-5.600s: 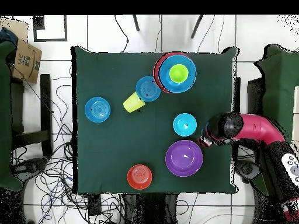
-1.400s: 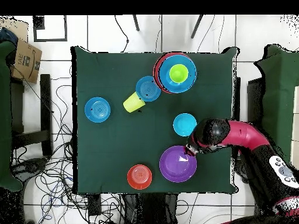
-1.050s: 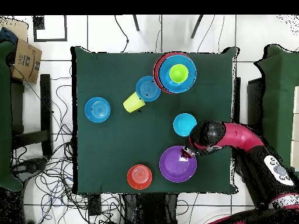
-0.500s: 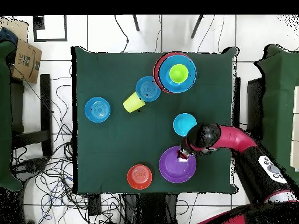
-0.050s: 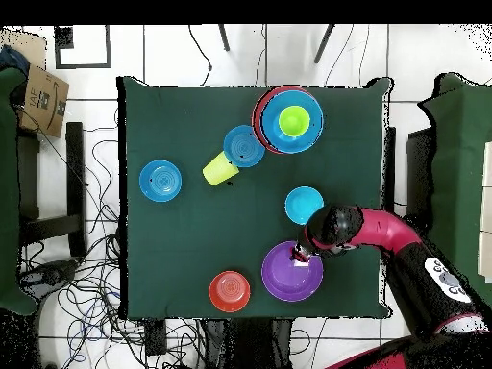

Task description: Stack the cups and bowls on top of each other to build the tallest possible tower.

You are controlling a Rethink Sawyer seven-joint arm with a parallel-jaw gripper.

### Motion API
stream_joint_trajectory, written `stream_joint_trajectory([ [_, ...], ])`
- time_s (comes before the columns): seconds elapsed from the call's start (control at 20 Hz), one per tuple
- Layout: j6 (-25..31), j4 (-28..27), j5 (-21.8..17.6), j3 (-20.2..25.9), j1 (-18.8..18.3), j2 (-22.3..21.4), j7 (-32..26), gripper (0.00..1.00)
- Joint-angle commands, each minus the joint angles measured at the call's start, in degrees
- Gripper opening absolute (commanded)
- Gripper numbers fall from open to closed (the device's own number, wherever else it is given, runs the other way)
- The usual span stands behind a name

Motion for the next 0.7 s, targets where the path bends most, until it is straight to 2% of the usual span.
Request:
stream_joint_trajectory([
  [0.05,-8.96,0.94,-5.29,-0.92,-0.09,1.76,-0.51,1.0],
  [0.7,-7.04,2.37,-5.33,-1.56,-0.11,-1.62,-0.97,1.0],
])
